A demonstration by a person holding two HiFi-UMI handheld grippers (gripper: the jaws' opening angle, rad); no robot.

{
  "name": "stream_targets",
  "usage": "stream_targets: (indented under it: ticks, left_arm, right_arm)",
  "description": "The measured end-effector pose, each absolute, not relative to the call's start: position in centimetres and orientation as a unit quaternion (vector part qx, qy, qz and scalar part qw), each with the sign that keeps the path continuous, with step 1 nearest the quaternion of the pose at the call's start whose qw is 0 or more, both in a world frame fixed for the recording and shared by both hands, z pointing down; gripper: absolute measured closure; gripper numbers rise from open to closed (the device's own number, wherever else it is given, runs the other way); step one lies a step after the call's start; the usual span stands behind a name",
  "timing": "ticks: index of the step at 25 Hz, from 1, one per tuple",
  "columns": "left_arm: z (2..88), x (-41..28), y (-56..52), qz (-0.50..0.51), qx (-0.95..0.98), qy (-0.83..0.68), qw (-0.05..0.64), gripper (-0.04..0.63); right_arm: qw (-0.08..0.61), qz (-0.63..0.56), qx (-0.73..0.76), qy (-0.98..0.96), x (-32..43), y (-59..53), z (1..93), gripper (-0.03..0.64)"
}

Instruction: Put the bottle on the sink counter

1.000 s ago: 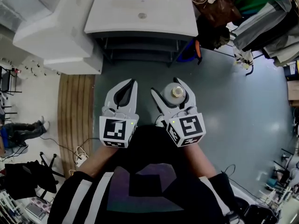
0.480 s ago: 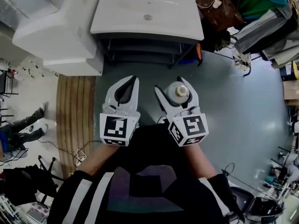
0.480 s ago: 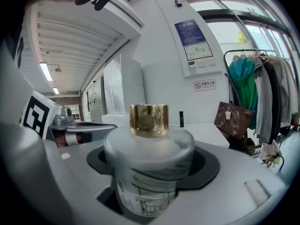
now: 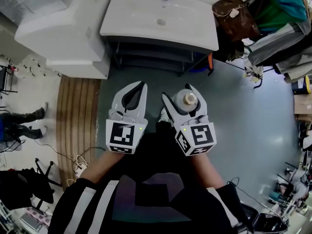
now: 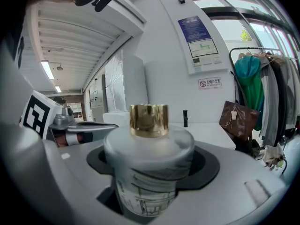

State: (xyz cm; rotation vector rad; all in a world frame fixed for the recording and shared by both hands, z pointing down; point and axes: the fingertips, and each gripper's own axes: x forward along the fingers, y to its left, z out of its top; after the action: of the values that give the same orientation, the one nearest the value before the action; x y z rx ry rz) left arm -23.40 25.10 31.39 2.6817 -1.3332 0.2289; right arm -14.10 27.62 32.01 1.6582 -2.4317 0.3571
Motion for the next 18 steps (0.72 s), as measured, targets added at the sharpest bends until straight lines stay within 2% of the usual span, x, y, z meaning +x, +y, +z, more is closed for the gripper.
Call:
stream_targets:
  ticks: [10, 18]
  left_arm:
    - [31.1, -21.0, 21.2, 0.09, 0.877, -0.468, 0.066, 0.597]
    - [31.9, -15.8, 17.4, 0.101, 0.87, -0.477, 0.073, 0.597]
  right_arm:
    - [0.085, 0.118, 0.533, -0.834, -11.5, 22.8, 32.1, 0.276]
    - [0.076, 0.129, 0.521, -0.841, -6.1, 18.7, 33.0, 0.276]
